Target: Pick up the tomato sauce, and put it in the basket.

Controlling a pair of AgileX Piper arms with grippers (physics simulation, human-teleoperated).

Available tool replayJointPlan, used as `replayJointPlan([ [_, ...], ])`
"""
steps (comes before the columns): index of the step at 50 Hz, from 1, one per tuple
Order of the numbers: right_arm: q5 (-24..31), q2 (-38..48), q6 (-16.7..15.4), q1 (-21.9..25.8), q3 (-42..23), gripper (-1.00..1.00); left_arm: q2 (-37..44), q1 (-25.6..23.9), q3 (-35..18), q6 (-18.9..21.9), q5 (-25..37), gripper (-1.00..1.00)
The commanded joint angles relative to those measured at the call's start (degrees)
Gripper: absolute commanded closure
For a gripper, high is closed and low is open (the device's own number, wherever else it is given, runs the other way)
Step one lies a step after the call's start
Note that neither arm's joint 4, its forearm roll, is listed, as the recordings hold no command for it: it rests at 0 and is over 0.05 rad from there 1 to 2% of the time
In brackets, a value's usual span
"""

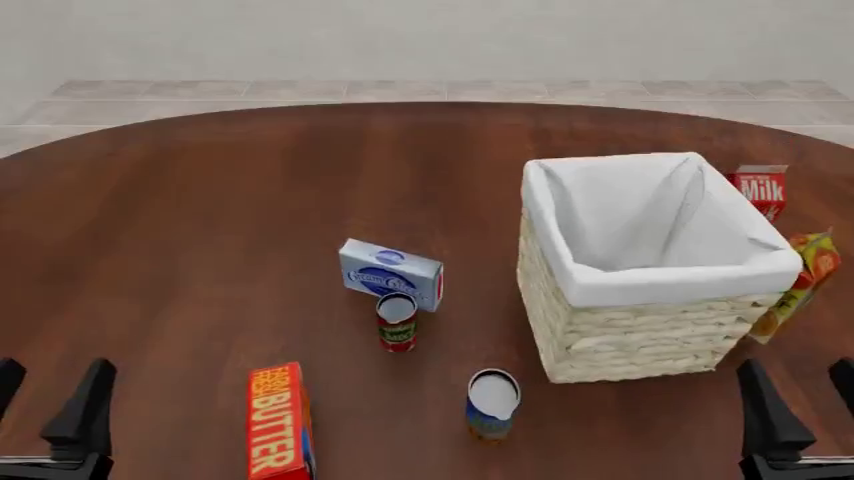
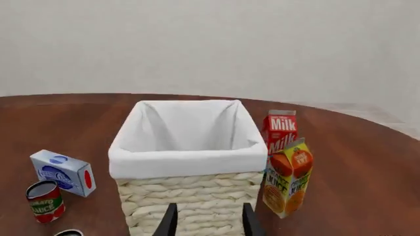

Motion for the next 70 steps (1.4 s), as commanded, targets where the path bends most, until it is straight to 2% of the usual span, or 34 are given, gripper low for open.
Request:
replayJointPlan([
  [1, 0.0, 0.2, 1.7, 0.2, -0.4, -1.0, 0.3, -0.1, -0.3, 0.0, 0.1, -1.0],
  [19, 0.4, 0.4, 1.8, 0.2, -0.9, -1.0, 0.4, -0.1, -0.3, 0.0, 0.1, -1.0],
  [21, 0.6, 0.3, 1.9, 0.2, -1.0, -1.0, 0.0, -0.3, -0.4, 1.1, -0.1, -1.0],
  [22, -0.8, 0.0, 5.0, 0.3, -1.8, -1.0, 0.0, -0.3, -0.3, 1.1, -0.2, -1.0],
  [25, 1.5, 0.0, 0.4, 3.6, -5.2, -1.0, 0.1, -0.2, -0.6, 0.9, 0.1, -1.0],
  [29, 4.5, 1.2, 7.7, 4.8, -9.4, -1.0, 1.2, -1.9, -0.1, -0.1, -0.7, -1.0],
  [30, 5.0, 2.2, 6.0, 4.8, -10.3, -1.0, 1.1, -1.7, -0.2, 0.0, -0.6, -1.0],
  [31, 5.1, 5.7, 7.4, 6.4, -11.7, -1.0, 1.0, -1.7, -0.2, 0.0, -0.6, -1.0],
  [32, 5.1, 5.8, 7.4, 6.4, -11.7, -1.0, 1.0, -1.7, -0.2, 0.0, -0.6, -1.0],
  [33, 6.4, 7.5, 8.1, 7.9, -14.6, -1.0, 0.9, -1.7, -0.4, 0.5, -0.5, -1.0],
  [39, 8.9, 14.0, 6.5, 10.7, -21.0, -1.0, 1.3, -1.7, -0.2, 0.2, -0.9, -1.0],
  [40, 9.4, 15.6, 7.9, 11.4, -22.2, -1.0, 2.1, -1.7, -0.2, -0.1, -1.5, -1.0],
  [42, 11.2, 19.6, 7.1, 13.8, -24.9, -1.0, 2.2, -1.7, 0.0, 0.2, -2.0, -1.0],
  [45, 13.3, 21.8, 7.1, 16.1, -27.8, -1.0, 2.0, -1.7, -0.1, 0.4, -1.8, -1.0],
  [46, 14.6, 22.3, 5.8, 16.6, -29.6, -1.0, 2.1, -1.7, -0.2, 0.3, -1.7, -1.0],
  [48, 16.1, 25.0, 6.6, 17.9, -31.9, -1.0, 2.7, -1.7, 0.0, 0.0, -2.3, -1.0],
  [50, 17.9, 25.8, 5.2, 19.1, -34.8, -1.0, 2.2, -1.7, 0.0, 0.3, -2.1, -1.0],
  [51, 19.0, 27.4, 4.8, 21.3, -37.2, -1.0, 2.7, -1.7, 0.0, 0.0, -2.4, -1.0],
  [52, 19.0, 27.4, 4.8, 21.3, -37.2, -1.0, 2.7, -1.7, 0.0, 0.0, -2.5, -1.0],
  [53, 19.1, 28.9, 1.6, 23.7, -38.0, -1.0, 2.4, -1.7, -0.1, 0.2, -2.2, -1.0],
  [56, 19.2, 29.9, 2.9, 23.9, -38.1, -1.0, 1.9, -1.7, -0.3, 0.3, -1.5, -1.0],
  [57, 19.3, 31.4, 3.5, 27.2, -39.5, -1.0, 2.7, -1.7, 0.0, 0.0, -2.4, -1.0],
  [58, 19.3, 31.4, 3.5, 27.3, -39.5, -1.0, 2.8, -1.7, 0.0, 0.0, -2.5, -1.0],
  [59, 19.6, 33.6, -1.7, 27.3, -41.2, -1.0, 2.3, -1.7, 0.0, 0.3, -2.2, -1.0],
  [61, 20.0, 34.8, -5.0, 26.7, -42.7, -1.0, 2.4, -1.7, 0.0, 0.2, -2.3, -1.0],
  [63, 21.0, 36.0, -3.1, 26.4, -44.7, -1.0, 2.8, -1.7, 0.1, 0.1, -2.6, -1.0],
  [64, 22.1, 37.7, -1.1, 26.6, -46.6, -1.0, 1.7, -1.7, -0.3, 0.3, -1.3, -1.0],
  [66, 24.0, 40.8, -2.3, 27.9, -49.2, -1.0, 1.5, -1.7, -0.4, 0.2, -0.9, -1.0],
  [68, 25.5, 42.7, -2.1, 29.0, -51.3, -1.0, 1.6, -1.7, -0.3, 0.1, -1.1, -1.0],
  [69, 27.4, 45.2, -1.6, 32.0, -53.8, -1.0, 1.5, -1.7, -0.2, 0.3, -1.2, -1.0],
  [70, 28.2, 46.2, -1.3, 31.7, -54.5, -1.0, 1.5, -1.7, -0.2, 0.3, -1.2, -1.0],
])
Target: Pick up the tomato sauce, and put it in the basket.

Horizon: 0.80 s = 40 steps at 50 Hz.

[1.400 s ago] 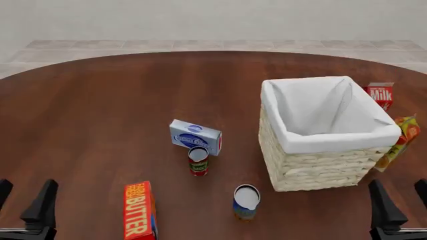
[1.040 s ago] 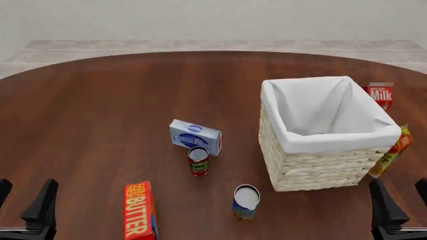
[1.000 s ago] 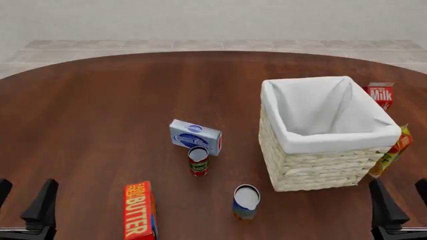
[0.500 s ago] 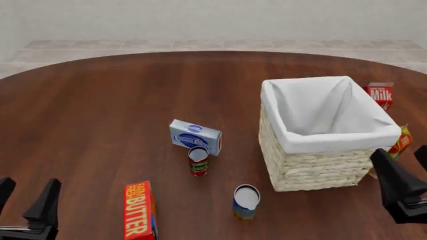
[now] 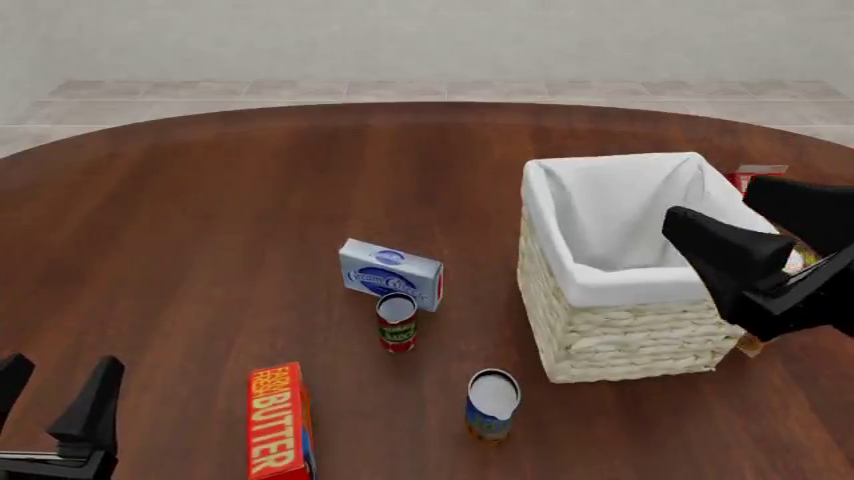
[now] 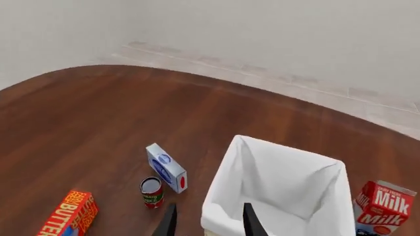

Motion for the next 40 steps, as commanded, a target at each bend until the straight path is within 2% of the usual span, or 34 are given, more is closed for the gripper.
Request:
replayJointPlan([
  [1, 9.1, 14.1, -1.9, 6.9, -13.0, -1.0, -0.4, 0.0, -0.1, 0.0, 0.5, -1.0],
  [5, 11.7, 17.7, -6.5, 6.8, -17.0, -1.0, -0.6, 0.0, -0.1, 0.1, 0.6, -1.0],
  [7, 14.0, 20.7, -3.0, 10.6, -20.6, -1.0, -0.5, 0.0, -0.3, -0.1, 0.8, -1.0],
  [10, 16.3, 24.0, -5.1, 10.9, -21.7, -1.0, -0.5, 0.0, -0.1, 0.1, 0.6, -1.0],
  [15, 19.1, 27.5, -5.6, 12.4, -24.9, -1.0, -0.6, 0.0, -0.2, 0.0, 0.7, -1.0],
  [21, 21.7, 31.2, -4.4, 13.8, -29.8, -1.0, -0.7, 0.0, -0.3, 0.0, 0.9, -1.0],
  [22, 22.7, 32.6, -5.5, 13.9, -30.4, -1.0, -0.8, 0.0, -0.2, 0.0, 1.0, -1.0],
  [26, 24.6, 35.7, -4.5, 14.8, -33.2, -1.0, -0.8, 0.0, -0.1, 0.0, 0.9, -1.0],
  [28, 26.0, 38.1, -2.2, 15.7, -35.0, -1.0, -0.8, 0.0, -0.1, 0.0, 0.8, -1.0],
  [30, 26.5, 39.9, -2.7, 17.1, -35.7, -1.0, -0.6, 0.0, -0.1, 0.0, 0.7, -1.0],
  [40, 28.4, 45.7, -1.6, 16.7, -39.9, -1.0, -0.8, 0.0, -0.2, 0.0, 1.0, -1.0],
])
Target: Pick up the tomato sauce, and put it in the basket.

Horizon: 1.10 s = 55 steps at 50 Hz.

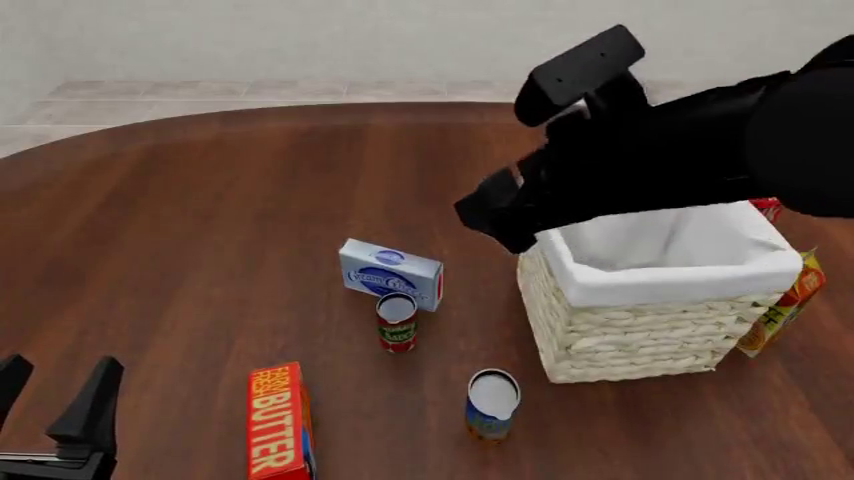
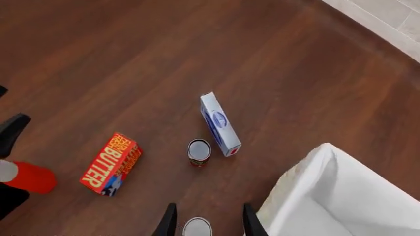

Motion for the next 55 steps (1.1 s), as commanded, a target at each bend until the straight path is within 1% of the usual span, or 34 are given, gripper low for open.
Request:
replayJointPlan([
  [1, 3.6, 8.1, 1.5, 1.9, -6.1, -1.0, -0.1, 0.0, 0.0, 0.0, 0.2, -1.0],
  [3, 3.5, 9.2, 1.7, 2.4, -6.9, -1.0, -0.2, 0.0, -0.1, 0.0, 0.3, -1.0],
  [5, 3.5, 10.3, 3.0, 3.0, -7.5, -1.0, -0.2, 0.0, 0.1, 0.0, 0.2, -1.0],
  [10, 3.2, 12.5, 2.7, 3.1, -7.4, -1.0, -0.3, 0.0, -0.2, 0.0, 0.5, -1.0],
  [15, 1.0, 15.0, 3.2, 3.5, -6.8, -1.0, -0.4, 0.0, 0.0, 0.0, 0.4, -1.0],
  [16, 0.7, 15.4, 2.9, 3.4, -6.7, -1.0, -0.6, 0.0, -0.3, 0.0, 0.9, -1.0],
  [17, 0.1, 15.8, 1.4, 2.8, -6.7, -1.0, -0.6, 0.0, -0.3, 0.0, 0.9, -1.0],
  [18, -0.2, 16.2, 1.3, 2.3, -6.7, -1.0, -0.6, 0.0, -0.3, 0.0, 0.8, -1.0],
  [19, -0.9, 17.2, 3.1, 2.4, -6.6, -1.0, -0.5, 0.0, -0.1, 0.0, 0.7, -1.0],
  [24, -2.2, 19.1, 2.7, 1.2, -6.9, -1.0, -0.2, 0.0, 0.0, 0.0, 0.2, -1.0],
  [26, -2.9, 20.0, 3.6, 0.7, -7.0, -1.0, -0.4, 0.0, 0.0, 0.0, 0.4, -1.0],
  [30, -4.0, 21.2, 3.3, -0.2, -6.4, -1.0, -0.4, 0.0, 0.1, 0.0, 0.3, -1.0],
  [40, -7.4, 23.9, 5.0, 0.3, -4.3, -1.0, -0.1, 0.0, 0.1, 0.0, 0.0, -1.0],
  [49, -8.7, 24.9, 4.7, -0.5, -2.6, -1.0, -0.4, 0.0, 0.0, 0.0, 0.4, -1.0],
  [55, -9.7, 25.6, 5.1, -0.4, -1.1, -1.0, -0.4, 0.0, 0.0, 0.0, 0.4, -1.0],
])
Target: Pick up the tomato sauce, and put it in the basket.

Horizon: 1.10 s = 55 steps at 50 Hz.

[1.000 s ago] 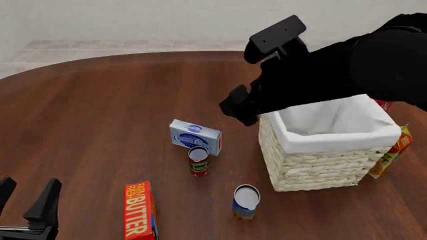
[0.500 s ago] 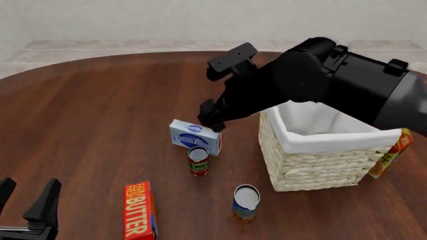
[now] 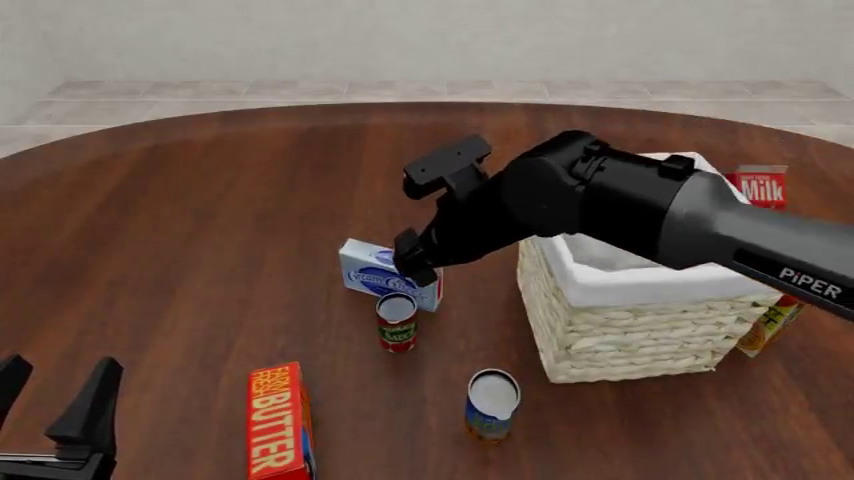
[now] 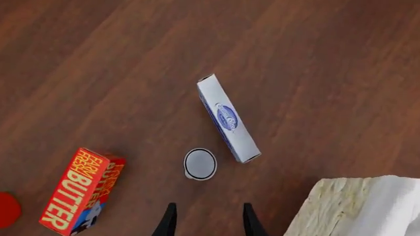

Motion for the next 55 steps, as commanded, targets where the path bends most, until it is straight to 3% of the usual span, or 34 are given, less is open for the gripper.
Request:
replayJointPlan([
  [1, -2.0, 1.7, 0.5, -0.3, 2.2, -1.0, 0.0, 0.0, 0.0, 0.0, 0.0, -1.0],
  [45, -7.2, 11.6, 2.2, 0.8, 0.7, -1.0, -0.1, 0.0, 0.0, 0.0, 0.0, -1.0],
  [55, -8.5, 12.7, 4.1, 1.8, 1.9, -1.0, 0.0, 0.0, 0.0, 0.0, 0.0, -1.0],
])
